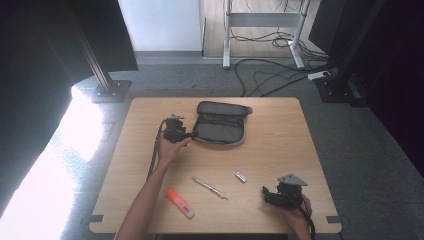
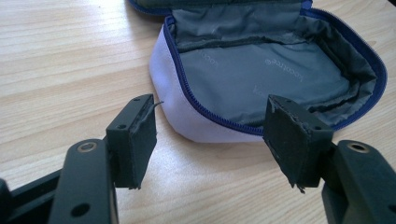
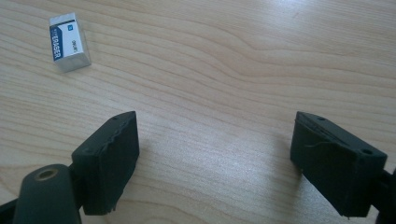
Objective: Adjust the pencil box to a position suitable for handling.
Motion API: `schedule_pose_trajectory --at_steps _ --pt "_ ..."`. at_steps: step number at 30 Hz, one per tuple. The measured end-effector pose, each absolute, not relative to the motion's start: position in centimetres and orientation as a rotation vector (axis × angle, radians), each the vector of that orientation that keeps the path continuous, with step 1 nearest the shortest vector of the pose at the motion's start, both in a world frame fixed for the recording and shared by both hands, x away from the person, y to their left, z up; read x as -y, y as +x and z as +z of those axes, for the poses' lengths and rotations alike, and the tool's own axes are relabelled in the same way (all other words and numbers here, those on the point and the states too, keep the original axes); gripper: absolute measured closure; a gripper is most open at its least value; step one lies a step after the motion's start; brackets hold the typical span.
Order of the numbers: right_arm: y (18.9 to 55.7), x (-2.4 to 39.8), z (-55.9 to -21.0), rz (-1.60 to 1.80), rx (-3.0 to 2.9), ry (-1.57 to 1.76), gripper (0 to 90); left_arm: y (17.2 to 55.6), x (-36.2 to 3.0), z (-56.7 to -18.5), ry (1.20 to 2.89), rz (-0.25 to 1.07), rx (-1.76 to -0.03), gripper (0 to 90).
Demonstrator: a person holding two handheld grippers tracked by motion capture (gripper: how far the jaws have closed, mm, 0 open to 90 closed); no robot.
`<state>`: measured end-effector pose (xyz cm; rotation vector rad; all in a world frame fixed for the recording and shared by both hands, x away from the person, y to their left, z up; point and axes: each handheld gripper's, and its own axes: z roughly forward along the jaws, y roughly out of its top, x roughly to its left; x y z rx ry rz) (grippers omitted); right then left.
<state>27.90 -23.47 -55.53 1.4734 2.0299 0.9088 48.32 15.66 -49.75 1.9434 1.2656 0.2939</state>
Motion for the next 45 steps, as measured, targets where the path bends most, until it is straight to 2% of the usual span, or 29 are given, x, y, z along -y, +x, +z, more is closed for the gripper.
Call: schedule_pose_trajectory --at_steps 10,20,29,35,36,45 --pt "27.9 23.1 -55.5 0.911 -2.037 1.466 15.6 49.7 -14.3 -49.6 1.987 0.285 -1.267 35.0" --pt "27.7 22.9 -55.5 0.918 -2.033 1.465 18.1 51.6 -14.2 -50.4 1.98 0.281 -1.325 44.7" --pt "28.1 22.8 -55.1 0.922 -2.04 1.481 24.1 52.5 -14.2 -51.3 1.988 0.262 -1.343 48.1" --pt "28.4 22.9 -54.1 0.959 -2.001 1.474 26.0 52.6 -13.7 -52.0 2.005 0.267 -1.349 51.9" --pt "28.7 23.0 -53.5 0.982 -1.987 1.476 28.6 52.7 -13.7 -52.1 2.005 0.27 -1.353 52.1" --pt "30.0 22.7 -51.5 1.034 -1.969 1.462 29.1 52.9 -13.7 -52.7 2.005 0.262 -1.377 54.4"
